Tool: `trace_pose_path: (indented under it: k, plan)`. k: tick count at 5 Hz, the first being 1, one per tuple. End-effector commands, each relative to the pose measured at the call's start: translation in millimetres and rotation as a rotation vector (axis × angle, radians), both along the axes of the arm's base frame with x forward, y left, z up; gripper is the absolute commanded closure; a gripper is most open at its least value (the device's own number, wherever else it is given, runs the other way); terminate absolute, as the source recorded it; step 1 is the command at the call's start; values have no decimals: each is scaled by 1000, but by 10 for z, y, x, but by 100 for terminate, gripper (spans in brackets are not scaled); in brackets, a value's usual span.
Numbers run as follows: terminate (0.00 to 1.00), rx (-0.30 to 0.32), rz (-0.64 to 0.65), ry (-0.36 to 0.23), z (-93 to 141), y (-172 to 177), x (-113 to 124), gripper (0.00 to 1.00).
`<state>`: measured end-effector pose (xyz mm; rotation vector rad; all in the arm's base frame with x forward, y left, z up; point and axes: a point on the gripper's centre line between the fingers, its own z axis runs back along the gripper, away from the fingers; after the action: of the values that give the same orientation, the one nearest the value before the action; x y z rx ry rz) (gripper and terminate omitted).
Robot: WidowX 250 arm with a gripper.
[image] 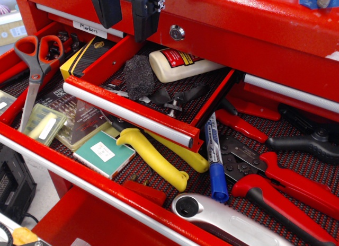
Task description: Pick up scissors and put into drawer
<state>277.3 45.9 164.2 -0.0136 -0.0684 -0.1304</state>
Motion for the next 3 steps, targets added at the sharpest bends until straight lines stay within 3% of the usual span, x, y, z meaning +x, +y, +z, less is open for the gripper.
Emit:
trace_pose_path:
  k: [1,2,3]
  plan:
    - [0,0,0,0,0,0,0,0]
    - [0,68,179,-13,69,325,10,0]
    - [0,78,392,-22,83,606,-3,0]
